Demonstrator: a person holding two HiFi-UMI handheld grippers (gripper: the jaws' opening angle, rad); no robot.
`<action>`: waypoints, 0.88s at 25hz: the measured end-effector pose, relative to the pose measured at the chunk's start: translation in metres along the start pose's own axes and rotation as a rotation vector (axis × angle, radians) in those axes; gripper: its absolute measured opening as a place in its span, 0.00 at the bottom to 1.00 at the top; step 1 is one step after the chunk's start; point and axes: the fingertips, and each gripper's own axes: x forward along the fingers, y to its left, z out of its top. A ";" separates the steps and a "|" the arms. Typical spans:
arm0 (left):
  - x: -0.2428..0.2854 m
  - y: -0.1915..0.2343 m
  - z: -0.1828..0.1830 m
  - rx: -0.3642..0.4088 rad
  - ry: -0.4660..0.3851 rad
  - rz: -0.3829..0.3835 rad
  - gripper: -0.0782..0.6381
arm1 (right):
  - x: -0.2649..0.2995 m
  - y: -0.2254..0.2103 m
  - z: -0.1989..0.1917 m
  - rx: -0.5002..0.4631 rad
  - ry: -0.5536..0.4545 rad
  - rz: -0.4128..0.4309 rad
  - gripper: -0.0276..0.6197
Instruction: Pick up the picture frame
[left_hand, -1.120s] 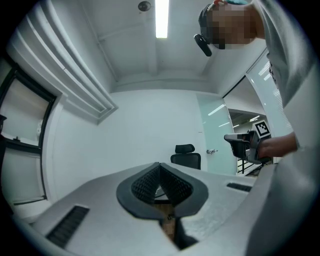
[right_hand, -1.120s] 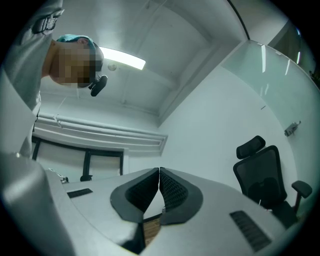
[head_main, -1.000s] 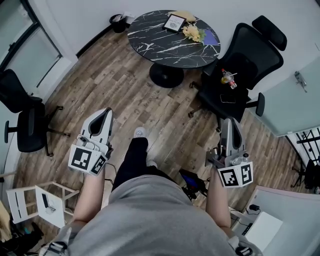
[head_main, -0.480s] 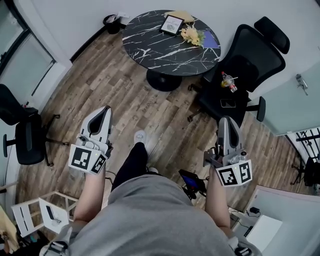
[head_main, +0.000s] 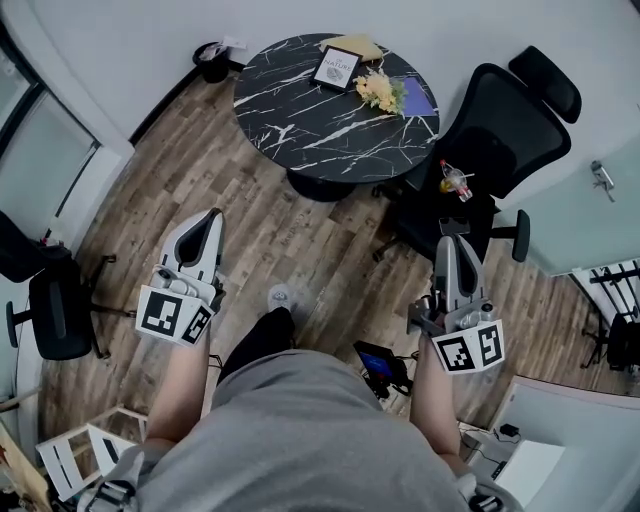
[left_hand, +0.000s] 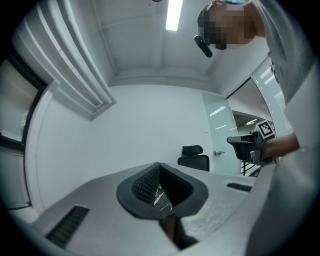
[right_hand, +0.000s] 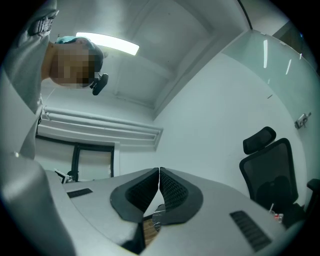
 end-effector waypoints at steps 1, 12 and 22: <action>0.007 0.005 0.000 0.000 0.002 -0.004 0.12 | 0.007 -0.002 -0.001 0.001 0.000 -0.005 0.09; 0.071 0.058 0.001 -0.001 0.002 -0.054 0.12 | 0.076 -0.019 -0.018 0.008 -0.001 -0.044 0.09; 0.109 0.099 0.001 -0.003 -0.010 -0.079 0.12 | 0.124 -0.023 -0.028 -0.001 -0.011 -0.064 0.09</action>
